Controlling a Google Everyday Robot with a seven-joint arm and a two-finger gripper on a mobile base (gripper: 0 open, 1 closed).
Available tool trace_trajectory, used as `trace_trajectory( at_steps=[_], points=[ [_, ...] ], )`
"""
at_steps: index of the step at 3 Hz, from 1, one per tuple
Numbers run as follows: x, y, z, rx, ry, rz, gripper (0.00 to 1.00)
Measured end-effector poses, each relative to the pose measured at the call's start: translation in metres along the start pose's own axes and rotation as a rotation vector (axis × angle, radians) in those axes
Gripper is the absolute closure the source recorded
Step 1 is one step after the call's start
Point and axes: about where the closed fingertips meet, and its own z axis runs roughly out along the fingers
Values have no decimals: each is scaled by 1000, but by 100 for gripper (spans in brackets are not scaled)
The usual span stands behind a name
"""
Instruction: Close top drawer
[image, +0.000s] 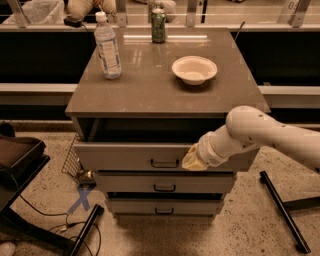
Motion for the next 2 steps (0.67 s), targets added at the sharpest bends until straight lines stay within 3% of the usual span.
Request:
trace_trajectory(
  at_steps=[1,2],
  points=[
    [-7,-36,10,5,-2,-23,100],
    [-7,-36,10,4,-2,-23,100]
  ],
)
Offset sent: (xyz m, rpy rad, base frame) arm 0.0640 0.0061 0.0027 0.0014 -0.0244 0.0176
